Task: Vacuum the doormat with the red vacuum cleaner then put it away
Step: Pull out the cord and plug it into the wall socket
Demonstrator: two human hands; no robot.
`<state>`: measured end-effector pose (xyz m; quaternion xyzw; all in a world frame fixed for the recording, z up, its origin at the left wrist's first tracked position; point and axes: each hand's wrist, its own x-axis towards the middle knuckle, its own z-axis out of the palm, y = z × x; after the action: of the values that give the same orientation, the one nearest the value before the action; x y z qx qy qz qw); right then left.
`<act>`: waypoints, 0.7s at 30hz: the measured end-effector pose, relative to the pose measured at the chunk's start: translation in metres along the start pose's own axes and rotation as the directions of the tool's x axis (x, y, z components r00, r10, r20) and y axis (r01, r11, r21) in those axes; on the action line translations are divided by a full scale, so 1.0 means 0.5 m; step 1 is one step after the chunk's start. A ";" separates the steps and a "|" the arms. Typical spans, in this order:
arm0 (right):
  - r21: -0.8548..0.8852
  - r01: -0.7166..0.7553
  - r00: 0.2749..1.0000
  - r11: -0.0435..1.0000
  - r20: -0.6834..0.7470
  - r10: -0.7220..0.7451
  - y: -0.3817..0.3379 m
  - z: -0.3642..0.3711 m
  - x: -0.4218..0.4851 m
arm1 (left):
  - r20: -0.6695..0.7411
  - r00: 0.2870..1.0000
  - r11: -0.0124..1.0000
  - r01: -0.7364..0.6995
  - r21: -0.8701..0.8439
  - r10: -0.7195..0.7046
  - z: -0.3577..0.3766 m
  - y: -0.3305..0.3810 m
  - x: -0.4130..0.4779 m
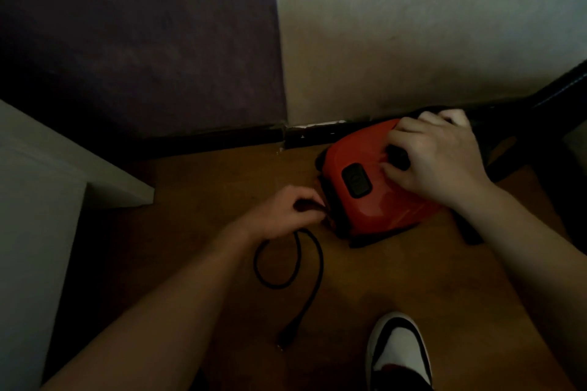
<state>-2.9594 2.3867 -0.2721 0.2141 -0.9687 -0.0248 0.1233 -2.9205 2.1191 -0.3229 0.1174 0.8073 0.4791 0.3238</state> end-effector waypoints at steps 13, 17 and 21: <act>-0.001 -0.016 1.000 1.000 -0.002 0.016 -0.006 -0.007 -0.001 | 0.096 0.894 0.746 0.421 -0.516 -0.438 0.145 -0.050 0.023; -0.005 -0.009 1.000 1.000 -0.007 0.009 -0.005 -0.002 0.000 | 0.038 0.813 0.468 0.372 -0.802 -0.581 0.160 -0.074 0.041; -0.005 -0.005 1.000 1.000 -0.009 0.005 -0.003 0.001 0.000 | -0.156 0.832 0.420 0.100 -0.902 -0.533 0.127 -0.069 0.049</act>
<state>-2.9589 2.3856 -0.2729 0.2114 -0.9686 -0.0260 0.1283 -2.8946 2.1579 -0.3832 -0.3269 0.5097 0.7582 0.2418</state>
